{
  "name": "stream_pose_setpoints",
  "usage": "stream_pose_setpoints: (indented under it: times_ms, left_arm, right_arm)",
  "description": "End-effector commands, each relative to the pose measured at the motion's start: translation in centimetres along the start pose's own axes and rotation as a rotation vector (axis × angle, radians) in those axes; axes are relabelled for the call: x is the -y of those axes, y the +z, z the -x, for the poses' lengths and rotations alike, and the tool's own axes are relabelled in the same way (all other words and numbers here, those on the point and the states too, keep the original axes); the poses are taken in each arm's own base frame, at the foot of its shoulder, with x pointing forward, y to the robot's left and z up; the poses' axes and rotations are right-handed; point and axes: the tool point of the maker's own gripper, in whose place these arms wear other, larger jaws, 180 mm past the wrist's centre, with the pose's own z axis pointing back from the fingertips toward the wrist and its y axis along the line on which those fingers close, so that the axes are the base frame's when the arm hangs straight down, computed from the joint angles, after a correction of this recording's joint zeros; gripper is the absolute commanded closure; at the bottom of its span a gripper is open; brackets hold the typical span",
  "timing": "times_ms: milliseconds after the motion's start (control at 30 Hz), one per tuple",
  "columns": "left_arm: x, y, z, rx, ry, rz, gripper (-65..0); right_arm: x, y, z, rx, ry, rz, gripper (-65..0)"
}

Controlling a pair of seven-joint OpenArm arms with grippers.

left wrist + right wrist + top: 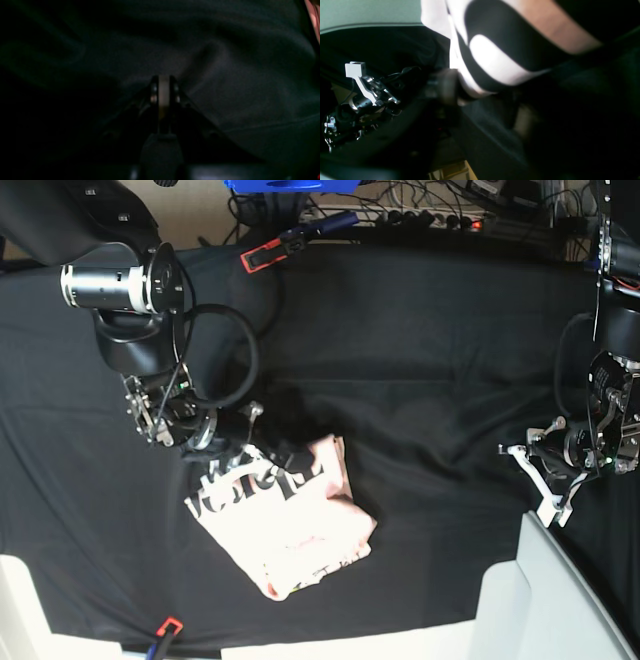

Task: Fold the T-shirt properly
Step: 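Grasp the 'Three' printed edge with the right gripper and lift it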

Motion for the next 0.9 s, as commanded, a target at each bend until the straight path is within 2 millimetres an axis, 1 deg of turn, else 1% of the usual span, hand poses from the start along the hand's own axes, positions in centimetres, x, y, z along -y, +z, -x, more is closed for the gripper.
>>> stream_pose_setpoints:
  times_ms: [0,67,200,300,333,400,433,467,533,633,767,867]
  left_arm:
    - [-1.0,1.1,-2.0,0.051,-0.005,-0.018,0.0]
    - [-1.0,1.1,-2.0,0.051,-0.005,-0.018,0.0]
    - [-0.9,1.1,-2.2,0.054,-0.005,-0.015,0.0]
    - [-0.8,1.1,-2.3,0.056,-0.005,-0.014,0.0]
    - [-0.8,1.1,-2.3,0.056,-0.005,-0.014,0.0]
    - [-0.9,1.1,-2.3,0.057,-0.006,-0.016,0.0]
    - [-0.9,1.2,-2.3,0.057,-0.006,-0.017,0.0]
    - [-0.9,1.2,-2.3,0.057,-0.006,-0.017,0.0]
    - [-1.0,1.2,-2.3,0.056,-0.005,-0.019,0.0]
    - [-1.1,1.2,-2.3,0.056,-0.004,-0.021,0.0]
    - [-0.8,1.1,-2.4,0.058,-0.004,-0.015,0.0]
    - [-0.6,1.0,-2.6,0.062,-0.005,-0.011,0.0]
  right_arm:
    - [-1.9,-0.1,-1.9,0.040,0.026,-0.046,-10.6]
    - [-1.9,-0.1,-1.9,0.040,0.026,-0.046,0.0]
    - [-1.9,-0.1,-1.8,0.033,0.022,-0.047,-0.3]
    - [-1.8,-0.2,-0.7,-0.016,0.019,-0.047,-0.1]
    - [-1.8,-0.3,-0.1,-0.037,0.015,-0.049,-0.1]
    - [-1.2,-0.2,1.4,-0.072,-0.005,-0.046,-0.1]
    - [-1.1,-0.2,1.9,-0.073,-0.025,-0.055,-0.1]
    - [-1.0,-0.3,2.6,-0.072,-0.057,-0.070,-0.1]
    - [-0.3,-0.1,3.8,-0.059,-0.130,-0.083,-0.1]
    - [1.2,0.2,5.3,-0.043,-0.262,-0.060,-0.1]
    - [1.4,0.9,6.0,-0.004,-0.291,-0.087,-0.1]
    - [1.2,1.3,5.8,0.016,-0.280,-0.097,-0.1]
